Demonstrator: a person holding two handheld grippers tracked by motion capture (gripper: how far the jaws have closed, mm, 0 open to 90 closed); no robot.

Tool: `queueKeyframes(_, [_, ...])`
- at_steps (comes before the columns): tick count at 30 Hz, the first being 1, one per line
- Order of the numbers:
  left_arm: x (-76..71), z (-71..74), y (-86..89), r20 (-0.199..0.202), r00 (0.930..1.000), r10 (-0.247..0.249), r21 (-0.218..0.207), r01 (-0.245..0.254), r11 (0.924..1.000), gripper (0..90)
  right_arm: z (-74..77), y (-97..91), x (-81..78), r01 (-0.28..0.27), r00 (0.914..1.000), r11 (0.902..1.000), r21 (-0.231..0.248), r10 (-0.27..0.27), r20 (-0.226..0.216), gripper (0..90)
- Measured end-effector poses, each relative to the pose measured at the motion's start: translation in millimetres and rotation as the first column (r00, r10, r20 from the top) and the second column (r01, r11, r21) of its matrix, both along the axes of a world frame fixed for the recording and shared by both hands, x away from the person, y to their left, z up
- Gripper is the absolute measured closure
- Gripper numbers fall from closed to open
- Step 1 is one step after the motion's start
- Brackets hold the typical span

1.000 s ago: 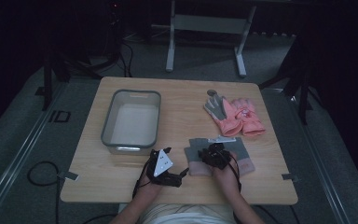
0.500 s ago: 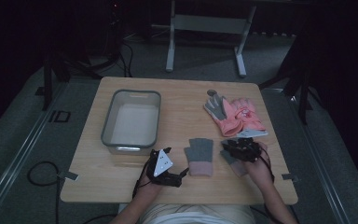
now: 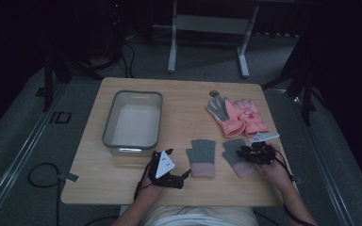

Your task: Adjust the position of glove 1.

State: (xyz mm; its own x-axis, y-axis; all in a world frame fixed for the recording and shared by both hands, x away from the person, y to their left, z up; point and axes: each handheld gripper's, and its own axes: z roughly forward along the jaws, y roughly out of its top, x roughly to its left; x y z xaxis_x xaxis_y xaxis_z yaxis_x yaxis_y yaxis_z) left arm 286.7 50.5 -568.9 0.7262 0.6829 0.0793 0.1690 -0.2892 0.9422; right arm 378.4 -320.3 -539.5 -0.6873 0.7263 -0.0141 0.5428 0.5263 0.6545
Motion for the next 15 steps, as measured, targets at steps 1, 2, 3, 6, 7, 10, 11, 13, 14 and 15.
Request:
queueKeyframes(1, [-0.1,0.0,0.0,0.000,1.0000,0.000,0.001,0.000,1.0000,1.8,-3.0,0.7,0.5,0.000,0.9999,0.9998,-0.018,0.000,-0.012,65.9])
queueKeyframes(2, [-0.2,0.0,-0.1,0.001,1.0000,-0.001,0.000,0.001,1.0000,1.8,-3.7,0.8,0.2,0.004,0.9999,0.9999,-0.012,-0.004,-0.013,66.1])
queueKeyframes(3, [-0.2,0.0,-0.1,0.001,1.0000,-0.001,0.001,0.001,1.0000,1.8,-3.9,0.5,0.3,0.009,0.9998,0.9999,-0.008,-0.009,-0.017,66.6])
queueKeyframes(6, [-0.3,0.0,-0.1,0.002,1.0000,0.000,0.001,0.000,1.0000,1.8,-5.1,1.3,0.3,0.018,0.9997,0.9998,-0.006,-0.018,-0.014,70.7])
queueKeyframes(7, [-0.3,0.0,-0.1,0.001,1.0000,0.001,0.001,-0.001,1.0000,1.8,-5.4,1.6,0.2,0.017,0.9998,0.9998,-0.010,-0.017,-0.008,71.8])
queueKeyframes(10, [-0.1,0.0,0.0,-0.001,1.0000,0.002,0.000,-0.002,1.0000,1.8,-5.5,4.2,-1.7,0.018,0.9998,0.9995,-0.028,-0.018,0.006,77.5])
queueKeyframes(11, [-0.1,0.0,0.0,-0.001,1.0000,0.002,-0.001,-0.002,1.0000,1.8,-5.3,6.0,-2.9,0.018,0.9998,0.9991,-0.037,-0.018,0.011,80.3])
queueKeyframes(13, [-0.1,0.0,-0.1,0.000,1.0000,0.002,0.001,-0.002,1.0000,1.8,-5.0,9.6,-4.8,0.025,0.9994,0.9979,-0.060,-0.024,0.025,83.3])
queueKeyframes(14, [-0.2,0.0,-0.1,0.000,1.0000,0.002,0.003,-0.002,1.0000,1.8,-4.6,11.8,-5.9,0.029,0.9991,0.9965,-0.078,-0.027,0.033,84.0])
queueKeyframes(15, [-0.2,0.0,-0.3,-0.001,1.0000,0.003,0.003,-0.003,1.0000,1.8,-4.4,14.0,-7.0,0.033,0.9987,0.9953,-0.091,-0.030,0.041,84.4])
